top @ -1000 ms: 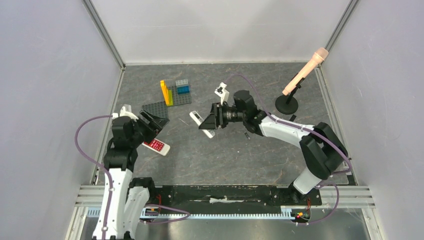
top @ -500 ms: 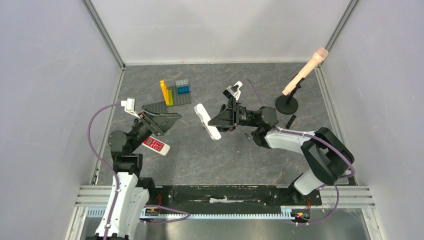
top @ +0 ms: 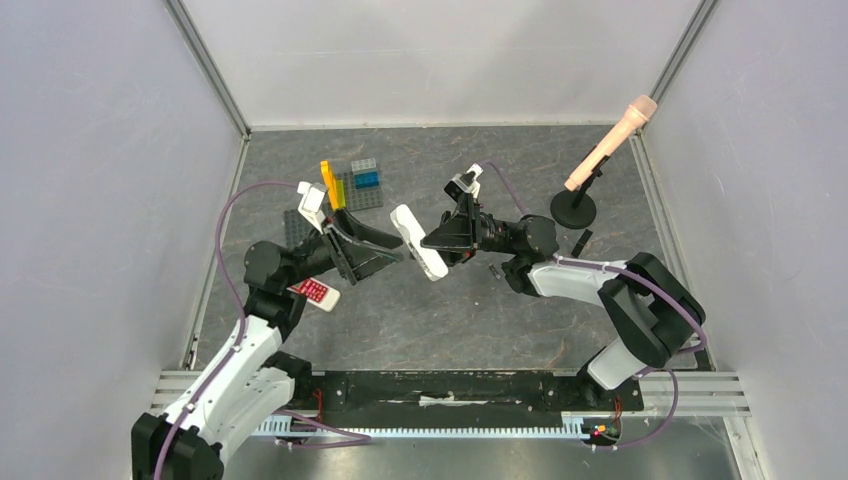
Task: Load the batteries into the remote control
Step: Pick up the remote control from the center of the board.
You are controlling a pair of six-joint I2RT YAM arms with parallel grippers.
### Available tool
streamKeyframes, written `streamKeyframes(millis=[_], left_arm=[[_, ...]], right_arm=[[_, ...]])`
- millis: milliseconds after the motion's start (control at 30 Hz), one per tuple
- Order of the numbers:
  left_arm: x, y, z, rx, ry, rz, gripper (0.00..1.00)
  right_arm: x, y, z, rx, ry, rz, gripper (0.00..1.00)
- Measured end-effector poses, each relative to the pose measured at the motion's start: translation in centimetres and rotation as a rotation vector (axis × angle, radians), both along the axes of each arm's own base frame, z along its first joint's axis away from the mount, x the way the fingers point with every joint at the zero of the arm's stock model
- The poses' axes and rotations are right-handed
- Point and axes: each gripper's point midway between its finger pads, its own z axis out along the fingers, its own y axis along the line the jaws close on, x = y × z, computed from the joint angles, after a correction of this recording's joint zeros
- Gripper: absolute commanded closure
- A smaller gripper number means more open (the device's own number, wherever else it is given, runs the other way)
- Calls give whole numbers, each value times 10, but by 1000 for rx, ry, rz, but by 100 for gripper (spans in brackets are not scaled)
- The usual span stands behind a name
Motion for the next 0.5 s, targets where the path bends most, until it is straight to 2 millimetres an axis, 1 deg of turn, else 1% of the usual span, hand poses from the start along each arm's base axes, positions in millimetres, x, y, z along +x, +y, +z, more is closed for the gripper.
streamKeyframes(millis=[100, 233, 300, 367, 433, 500], left_arm=[[5, -2, 2, 14, -21, 3, 6], [8, -6, 14, 49, -85, -22, 8], [9, -8, 25, 98, -143, -34, 9], [10, -8, 37, 145, -213, -39, 10], [6, -8, 47, 192, -308, -60, 10], [1, -8, 52, 223, -387, -93, 10]], right_arm=[[0, -1, 1, -2, 29, 13, 70], [-5, -2, -2, -11, 62, 35, 70], [-8, -4, -4, -19, 79, 46, 70], [-13, -8, -1, -15, 77, 52, 70], [-19, -12, 2, -9, 70, 59, 70], [-25, -15, 6, -4, 59, 67, 70]])
